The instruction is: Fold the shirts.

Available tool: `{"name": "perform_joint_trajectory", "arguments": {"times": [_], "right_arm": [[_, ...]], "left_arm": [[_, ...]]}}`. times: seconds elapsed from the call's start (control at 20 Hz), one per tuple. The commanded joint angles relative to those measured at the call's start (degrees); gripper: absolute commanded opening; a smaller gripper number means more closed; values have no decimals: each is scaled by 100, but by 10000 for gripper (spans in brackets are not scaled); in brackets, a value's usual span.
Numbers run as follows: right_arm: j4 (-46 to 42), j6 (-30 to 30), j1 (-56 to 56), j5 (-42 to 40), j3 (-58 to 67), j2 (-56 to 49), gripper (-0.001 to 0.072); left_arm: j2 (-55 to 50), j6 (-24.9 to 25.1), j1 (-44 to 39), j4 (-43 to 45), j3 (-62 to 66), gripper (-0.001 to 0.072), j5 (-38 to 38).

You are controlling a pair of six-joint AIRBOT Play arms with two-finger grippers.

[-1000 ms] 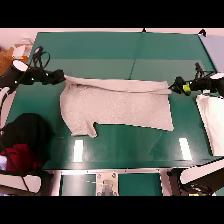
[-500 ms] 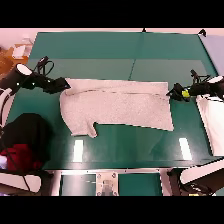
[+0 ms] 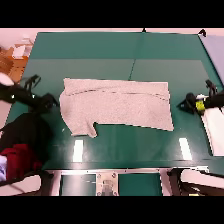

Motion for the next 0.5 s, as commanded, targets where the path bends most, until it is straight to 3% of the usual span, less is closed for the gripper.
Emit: {"name": "perform_joint_trajectory", "arguments": {"times": [0.0, 0.2, 0.3, 0.45], "right_arm": [[-109, 367, -461, -492, -1779, 1471, 190], [323, 455, -511, -1071, -3080, 2437, 196], [745, 409, -483, -1412, -3504, 2472, 266], [1220, 393, -79, -2190, -3950, 2461, 275]], "left_arm": [[918, -173, 98, -59, -1534, 605, 448], [1058, 323, 2, -1495, -2636, 605, 1460], [1021, 444, -350, -2057, -2924, 605, 2173], [981, 450, -1084, -2505, -3023, 604, 3038]]}}
